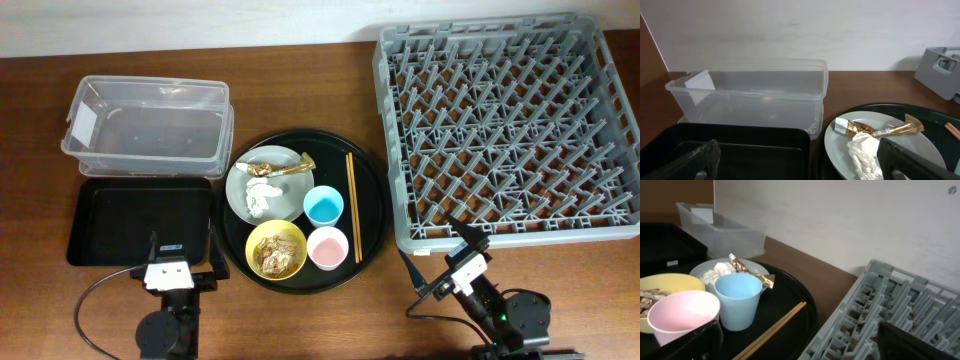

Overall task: Sort waste into correct bins and load items into the dishwasher rack
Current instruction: 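Move both grippers toward the cups on the black tray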

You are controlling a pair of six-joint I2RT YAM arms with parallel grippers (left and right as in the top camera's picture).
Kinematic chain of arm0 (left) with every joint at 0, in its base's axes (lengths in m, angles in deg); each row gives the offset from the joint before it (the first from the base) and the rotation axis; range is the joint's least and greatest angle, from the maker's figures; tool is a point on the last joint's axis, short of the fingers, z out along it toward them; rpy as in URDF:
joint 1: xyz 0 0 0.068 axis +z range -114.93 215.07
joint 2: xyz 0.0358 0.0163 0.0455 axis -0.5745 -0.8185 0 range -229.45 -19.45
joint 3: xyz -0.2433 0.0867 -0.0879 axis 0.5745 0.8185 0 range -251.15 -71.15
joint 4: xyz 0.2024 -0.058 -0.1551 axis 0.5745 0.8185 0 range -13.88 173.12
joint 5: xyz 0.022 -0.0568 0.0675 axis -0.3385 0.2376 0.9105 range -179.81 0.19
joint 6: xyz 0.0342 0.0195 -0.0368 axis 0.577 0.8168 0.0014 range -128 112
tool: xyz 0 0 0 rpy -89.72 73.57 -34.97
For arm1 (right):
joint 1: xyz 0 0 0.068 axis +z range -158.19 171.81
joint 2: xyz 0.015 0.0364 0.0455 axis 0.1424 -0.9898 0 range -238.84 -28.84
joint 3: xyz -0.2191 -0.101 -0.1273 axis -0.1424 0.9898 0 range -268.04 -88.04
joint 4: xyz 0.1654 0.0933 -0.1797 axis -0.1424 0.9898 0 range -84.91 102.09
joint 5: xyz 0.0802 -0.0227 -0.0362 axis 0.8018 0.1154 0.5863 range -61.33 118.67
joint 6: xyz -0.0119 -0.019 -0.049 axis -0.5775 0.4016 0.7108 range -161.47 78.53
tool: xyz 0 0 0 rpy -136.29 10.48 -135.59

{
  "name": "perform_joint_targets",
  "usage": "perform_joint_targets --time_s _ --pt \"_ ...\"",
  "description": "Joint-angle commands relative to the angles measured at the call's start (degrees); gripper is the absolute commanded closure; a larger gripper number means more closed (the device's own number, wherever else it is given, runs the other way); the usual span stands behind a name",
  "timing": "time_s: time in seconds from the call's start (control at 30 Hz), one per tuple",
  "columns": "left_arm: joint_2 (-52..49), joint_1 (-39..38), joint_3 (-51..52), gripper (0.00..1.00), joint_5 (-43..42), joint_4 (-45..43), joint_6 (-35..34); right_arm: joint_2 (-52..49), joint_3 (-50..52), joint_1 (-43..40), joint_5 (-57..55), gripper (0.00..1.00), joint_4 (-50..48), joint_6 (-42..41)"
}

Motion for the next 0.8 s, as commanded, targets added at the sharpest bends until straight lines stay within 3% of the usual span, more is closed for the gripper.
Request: perform_joint_targets --time_s 0.0,0.1,0.17,0.2,0.23,0.3,0.33,0.4,0.47,0.53,0.57,0.67,0.77 --pt "0.5 0.3 0.1 0.00 -2.2 0.4 0.8 0.4 0.5 0.3 2.8 0.01 -1.0 -0.5" --pt "0.5 0.3 -0.8 0.01 -22.0 -9.3 0.6 0.3 -2.5 0.3 9.6 0.01 -4.2 -20.2" --pt "-0.1 0.3 -10.8 0.01 -24.0 -6.1 0.6 -0.3 -10.0 0.3 9.3 0.02 -1.5 -21.1" --pt "-1.6 0.3 -16.4 0.01 -24.0 -0.5 0.6 -1.4 -15.2 0.3 7.8 0.02 2.6 -21.0" --pt "-7.0 0.3 -28.1 0.01 -24.0 12.1 0.6 -6.8 -27.1 0.3 5.6 0.01 13.3 -19.7" --pt "-21.0 0.3 -47.0 0.01 -24.0 32.9 0.7 -18.3 -43.0 0.3 3.7 0.02 29.4 -19.3" --pt "-33.2 0.3 -59.9 0.01 -24.3 46.1 0.6 -27.5 -54.4 0.3 3.7 0.02 41.1 -19.3" --pt "-44.7 0.3 -70.5 0.00 -24.6 56.2 0.7 -37.1 -64.6 0.3 8.2 0.02 48.5 -21.9" --pt "-52.8 0.3 -74.7 0.01 -34.4 60.3 -1.1 -42.7 -65.9 0.3 13.0 0.02 52.4 -22.1" --pt "-58.7 -1.3 -74.7 0.19 -37.9 61.4 -2.0 -45.6 -65.9 0.3 4.1 0.01 57.9 -23.4" --pt "-63.2 -6.1 -73.7 0.26 -36.5 62.7 -2.0 -45.9 -65.9 0.3 -2.2 0.01 60.7 -26.5" --pt "-74.9 -21.0 -67.2 0.41 -20.9 56.4 -10.1 -45.8 -65.9 0.3 -3.4 0.01 63.3 -26.5" --pt "-88.6 -29.4 -65.1 0.62 -15.7 49.4 -15.1 -45.8 -65.9 0.3 -3.4 0.01 65.6 -26.5"
